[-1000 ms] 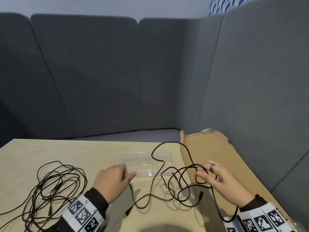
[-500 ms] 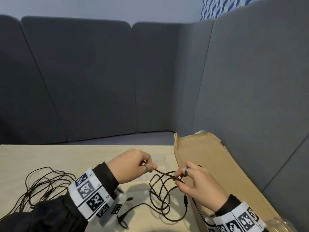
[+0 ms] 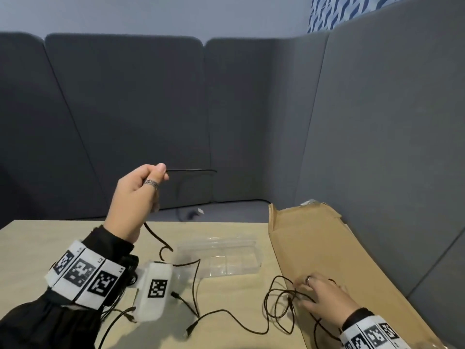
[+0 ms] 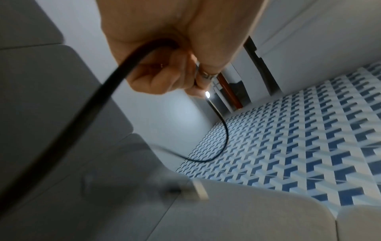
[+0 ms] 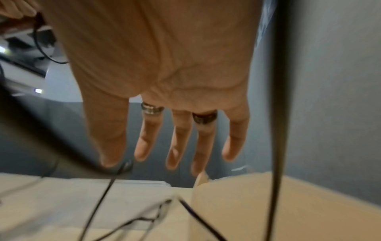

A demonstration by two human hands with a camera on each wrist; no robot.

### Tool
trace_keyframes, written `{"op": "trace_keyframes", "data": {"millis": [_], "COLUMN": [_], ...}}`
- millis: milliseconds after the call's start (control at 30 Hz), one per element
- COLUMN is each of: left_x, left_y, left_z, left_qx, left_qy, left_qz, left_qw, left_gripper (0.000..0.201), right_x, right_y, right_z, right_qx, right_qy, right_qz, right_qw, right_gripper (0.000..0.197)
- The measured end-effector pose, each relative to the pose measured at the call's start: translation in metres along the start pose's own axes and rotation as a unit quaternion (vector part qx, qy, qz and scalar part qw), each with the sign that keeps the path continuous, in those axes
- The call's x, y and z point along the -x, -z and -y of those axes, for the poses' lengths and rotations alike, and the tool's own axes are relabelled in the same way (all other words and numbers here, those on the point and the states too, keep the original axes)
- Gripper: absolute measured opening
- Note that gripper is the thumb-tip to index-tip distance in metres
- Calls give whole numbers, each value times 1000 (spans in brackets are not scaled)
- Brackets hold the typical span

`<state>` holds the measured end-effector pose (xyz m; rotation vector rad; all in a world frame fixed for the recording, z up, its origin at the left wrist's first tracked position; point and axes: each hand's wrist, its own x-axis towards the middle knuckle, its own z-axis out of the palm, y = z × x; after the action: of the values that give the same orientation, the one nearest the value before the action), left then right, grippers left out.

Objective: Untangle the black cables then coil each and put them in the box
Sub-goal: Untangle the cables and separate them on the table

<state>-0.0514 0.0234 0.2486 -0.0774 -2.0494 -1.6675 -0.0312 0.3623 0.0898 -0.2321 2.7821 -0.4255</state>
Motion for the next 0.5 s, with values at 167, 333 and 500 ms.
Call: {"op": "trace_keyframes", "data": {"millis": [167,333,500], "left_x": [21,40,37], "left_y": [-26,-46,-21], "left_z": [-1,3,-2], "left_qx": [68,158,203], "left_qy": [58,143,155], "left_qz": [110,170,119], "left_qw": [990,962,960], "left_gripper": [26,32,33], "right_x": [-10,-29,-55], "right_y": [7,1,-46], "right_z": [39,74,32], "right_qx": [-271,-258,6], "right_qy": [111,152,-16], "right_qz": [-19,-12,115], "right_qw": [956,954,993], "right_gripper": [78,68,75]}}
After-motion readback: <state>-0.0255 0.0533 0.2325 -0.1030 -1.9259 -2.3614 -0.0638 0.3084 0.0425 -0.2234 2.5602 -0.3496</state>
